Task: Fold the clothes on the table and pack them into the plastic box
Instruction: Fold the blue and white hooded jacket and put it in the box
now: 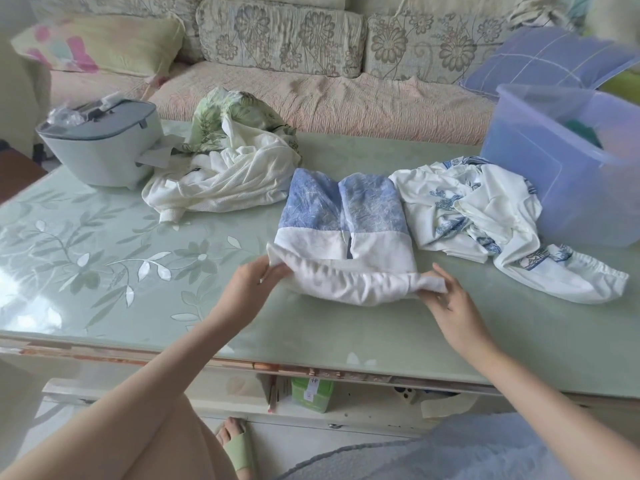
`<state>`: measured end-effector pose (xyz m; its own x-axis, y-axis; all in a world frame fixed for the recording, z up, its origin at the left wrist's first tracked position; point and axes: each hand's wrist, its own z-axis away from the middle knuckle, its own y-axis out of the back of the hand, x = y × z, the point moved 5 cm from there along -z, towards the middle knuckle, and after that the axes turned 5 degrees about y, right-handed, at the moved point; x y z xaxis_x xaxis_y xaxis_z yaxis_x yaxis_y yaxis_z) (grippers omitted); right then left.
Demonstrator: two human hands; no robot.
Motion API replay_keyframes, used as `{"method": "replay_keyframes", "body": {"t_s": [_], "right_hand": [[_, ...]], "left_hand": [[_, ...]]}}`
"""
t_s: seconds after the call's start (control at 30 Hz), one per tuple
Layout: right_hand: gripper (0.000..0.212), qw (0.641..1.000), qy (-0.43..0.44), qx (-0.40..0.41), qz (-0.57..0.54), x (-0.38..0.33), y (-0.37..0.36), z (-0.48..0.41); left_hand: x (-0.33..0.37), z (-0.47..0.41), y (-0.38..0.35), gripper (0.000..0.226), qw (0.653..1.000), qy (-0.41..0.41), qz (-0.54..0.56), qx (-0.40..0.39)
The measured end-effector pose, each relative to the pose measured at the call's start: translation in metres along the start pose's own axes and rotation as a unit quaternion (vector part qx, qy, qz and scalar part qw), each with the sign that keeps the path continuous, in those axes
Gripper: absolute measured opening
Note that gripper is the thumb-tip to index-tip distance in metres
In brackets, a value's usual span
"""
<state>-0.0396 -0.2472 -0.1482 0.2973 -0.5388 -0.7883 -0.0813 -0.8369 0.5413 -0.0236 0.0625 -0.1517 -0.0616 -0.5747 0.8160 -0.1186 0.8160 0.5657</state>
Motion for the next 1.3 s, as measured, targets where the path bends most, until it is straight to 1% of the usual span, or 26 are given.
{"method": "replay_keyframes", "body": {"t_s": [0.03,0.1,0.2,0.27,0.3,0.33,0.37,0.43,0.5,0.57,0.6,0.63,0.67,0.7,0.73,0.77,0.8,0.83,0.9,0.93,1.0,1.07,1.13,1.17,1.23,1.3], "right_hand": [[0.012,0.999,-0.008,0.014,-0.032,-0.008,0.001,-0.002],[0.036,0.996,-0.017,0.063,-0.055,-0.013,0.005,-0.007],[0.044,0.994,-0.046,0.090,-0.047,-0.007,0.003,-0.021],[0.046,0.993,-0.076,0.088,0.006,0.000,-0.001,-0.027],[0.045,0.992,-0.076,0.088,0.049,0.002,-0.001,-0.029],[0.040,0.988,-0.057,0.094,0.111,0.002,-0.001,-0.030],[0.032,0.977,-0.033,0.106,0.184,0.000,-0.001,-0.031],[0.020,0.955,-0.001,0.128,0.268,-0.002,-0.003,-0.031],[0.025,0.956,-0.007,0.134,0.262,-0.003,-0.003,-0.035],[0.040,0.962,0.019,0.138,0.235,-0.005,0.001,-0.037],[0.046,0.961,0.056,0.136,0.233,-0.009,0.003,-0.038],[0.049,0.959,0.108,0.119,0.235,-0.014,0.003,-0.038],[0.051,0.956,0.161,0.077,0.233,-0.019,0.000,-0.037],[0.054,0.955,0.198,0.008,0.221,-0.021,-0.007,-0.036],[0.059,0.952,0.211,-0.073,0.210,-0.022,-0.016,-0.035],[0.065,0.945,0.206,-0.147,0.209,-0.019,-0.026,-0.032],[0.070,0.933,0.194,-0.202,0.227,-0.015,-0.034,-0.030],[0.075,0.919,0.183,-0.239,0.256,-0.009,-0.040,-0.029],[0.081,0.897,0.171,-0.279,0.298,0.001,-0.044,-0.029],[0.083,0.893,0.170,-0.286,0.303,0.002,-0.043,-0.030],[0.087,0.901,0.172,-0.278,0.287,0.000,-0.038,-0.031],[0.095,0.919,0.176,-0.240,0.257,-0.003,-0.028,-0.027],[0.104,0.931,0.161,-0.222,0.239,-0.003,-0.019,-0.016],[0.107,0.929,0.166,-0.222,0.245,-0.003,-0.017,-0.010],[0.099,0.908,0.233,-0.186,0.295,-0.005,-0.014,-0.004],[0.074,0.884,0.311,-0.128,0.324,-0.011,-0.012,-0.002]], "left_hand": [[0.005,-0.001,-0.001,0.046,1.000,0.014,0.010,0.023],[0.016,-0.004,-0.003,0.047,0.998,0.029,0.017,0.056],[0.016,-0.011,-0.010,0.047,0.994,0.071,0.016,0.078],[0.014,-0.014,-0.017,0.043,0.993,0.098,-0.012,0.065],[0.015,-0.015,-0.020,0.036,0.993,0.097,-0.036,0.062],[0.015,-0.017,-0.022,0.027,0.991,0.102,-0.060,0.064],[0.014,-0.017,-0.022,0.026,0.987,0.113,-0.084,0.073],[0.014,-0.019,-0.019,0.032,0.979,0.125,-0.129,0.093],[0.017,-0.020,-0.014,0.037,0.980,0.080,-0.140,0.114],[0.025,-0.018,-0.008,0.046,0.977,-0.046,-0.153,0.143],[0.032,-0.015,-0.007,0.045,0.970,-0.120,-0.160,0.141],[0.041,-0.011,-0.009,0.043,0.961,-0.188,-0.166,0.114],[0.048,-0.006,-0.015,0.044,0.950,-0.248,-0.180,0.064],[0.053,0.000,-0.024,0.046,0.933,-0.295,-0.205,0.002],[0.052,0.006,-0.035,0.050,0.915,-0.322,-0.238,-0.055],[0.046,0.009,-0.045,0.056,0.900,-0.324,-0.274,-0.099],[0.038,0.011,-0.053,0.063,0.892,-0.304,-0.307,-0.128],[0.027,0.010,-0.059,0.069,0.889,-0.274,-0.336,-0.148],[0.016,0.009,-0.064,0.076,0.889,-0.233,-0.364,-0.154],[0.016,0.009,-0.063,0.079,0.892,-0.228,-0.364,-0.145],[0.020,0.010,-0.060,0.083,0.900,-0.217,-0.355,-0.128],[0.022,0.011,-0.056,0.086,0.907,-0.209,-0.348,-0.113],[0.023,0.012,-0.053,0.080,0.913,-0.212,-0.337,-0.092],[0.023,0.013,-0.052,0.076,0.909,-0.224,-0.342,-0.079],[0.024,0.015,-0.052,0.070,0.891,-0.266,-0.363,-0.054],[0.024,0.014,-0.051,0.065,0.880,-0.298,-0.367,-0.040]]}}
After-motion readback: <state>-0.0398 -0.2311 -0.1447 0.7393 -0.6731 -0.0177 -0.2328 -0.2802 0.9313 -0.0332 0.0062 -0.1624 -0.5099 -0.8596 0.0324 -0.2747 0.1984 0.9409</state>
